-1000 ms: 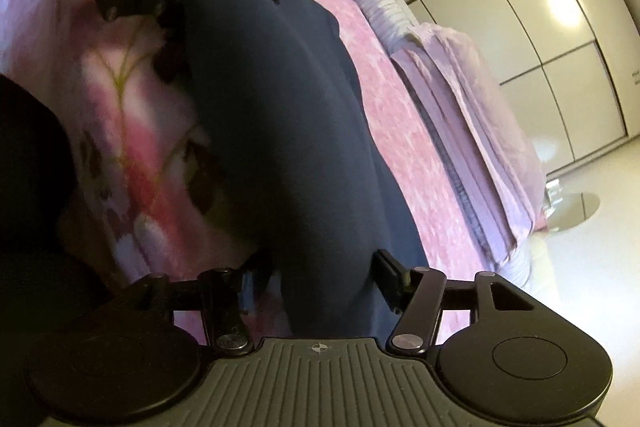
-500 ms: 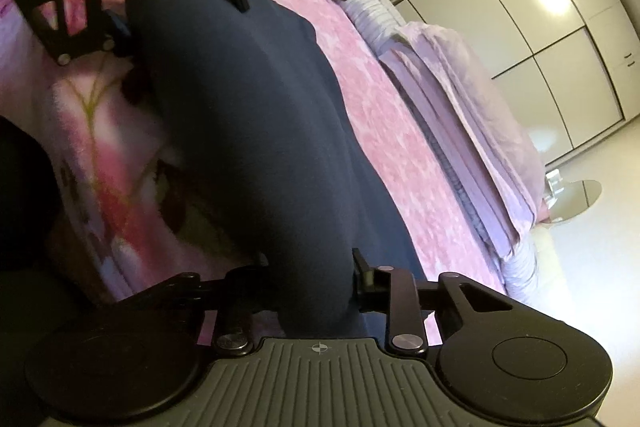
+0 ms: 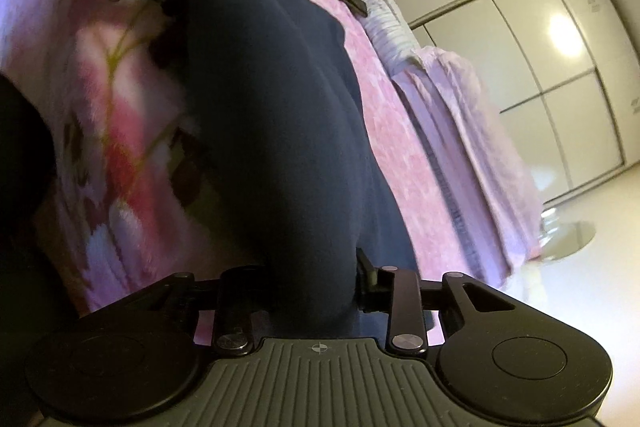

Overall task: Fold clothes
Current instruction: 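Carry the lifted navy garment with both tools toward the clothes stack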

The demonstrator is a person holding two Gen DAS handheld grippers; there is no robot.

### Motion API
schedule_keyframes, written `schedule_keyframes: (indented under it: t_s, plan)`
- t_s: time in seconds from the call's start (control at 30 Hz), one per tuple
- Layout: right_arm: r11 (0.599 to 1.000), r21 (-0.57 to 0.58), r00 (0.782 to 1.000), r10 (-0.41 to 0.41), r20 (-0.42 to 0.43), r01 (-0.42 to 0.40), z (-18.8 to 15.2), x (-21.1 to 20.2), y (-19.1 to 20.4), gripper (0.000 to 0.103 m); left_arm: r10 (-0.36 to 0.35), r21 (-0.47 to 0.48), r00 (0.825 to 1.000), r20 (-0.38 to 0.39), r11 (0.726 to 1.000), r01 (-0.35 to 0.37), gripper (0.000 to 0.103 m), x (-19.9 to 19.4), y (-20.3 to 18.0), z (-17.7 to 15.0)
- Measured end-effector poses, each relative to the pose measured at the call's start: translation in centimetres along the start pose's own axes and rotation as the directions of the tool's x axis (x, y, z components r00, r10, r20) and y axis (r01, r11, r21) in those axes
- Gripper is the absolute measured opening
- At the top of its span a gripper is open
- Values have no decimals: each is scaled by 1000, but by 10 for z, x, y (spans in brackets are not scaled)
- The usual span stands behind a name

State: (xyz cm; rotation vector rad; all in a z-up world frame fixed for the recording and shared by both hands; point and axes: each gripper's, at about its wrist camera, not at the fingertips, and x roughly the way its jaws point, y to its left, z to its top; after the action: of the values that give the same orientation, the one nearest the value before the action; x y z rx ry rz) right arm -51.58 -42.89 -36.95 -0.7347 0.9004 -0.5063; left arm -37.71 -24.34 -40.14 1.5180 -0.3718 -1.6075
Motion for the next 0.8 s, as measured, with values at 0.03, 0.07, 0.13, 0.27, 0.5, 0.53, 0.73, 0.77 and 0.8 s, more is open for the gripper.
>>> schedule_keyframes:
  t_s: [0.03,0.07,0.13,0.27,0.5,0.53,0.73,0.77,0.8]
  plan:
    - [999,35,1000,29,4,-29,0,-1,-7,32,-14,-2,1000,0,1000,14,35,-3,4,0]
    - [996,64,998,63,3,-63,1,-1,-16,32,-28,-4,1000,-2,1000,28,34,-5,10,1]
    - [988,86,992,128,-9,-127,6,-4,-36,27,-65,-20,998,-11,998,65,34,-10,25,4]
    - [967,93,969,241,-45,-236,26,-16,-82,24,-162,-77,986,-40,984,159,32,-26,62,15]
    - [918,106,912,392,-118,-381,70,-80,-177,22,-299,-155,953,-38,944,291,32,-102,132,47]
    - [911,111,904,409,-129,-396,74,-92,-188,22,-310,-155,950,-35,941,301,32,-114,142,55]
    - [899,167,887,431,-168,-405,77,-151,-242,22,-326,-115,945,6,939,325,32,-155,178,95]
    - [903,179,890,420,-176,-391,74,-157,-250,22,-323,-103,946,16,941,323,32,-157,183,103]
    - [907,191,893,409,-185,-376,71,-163,-258,22,-318,-90,948,27,944,319,32,-158,187,110]
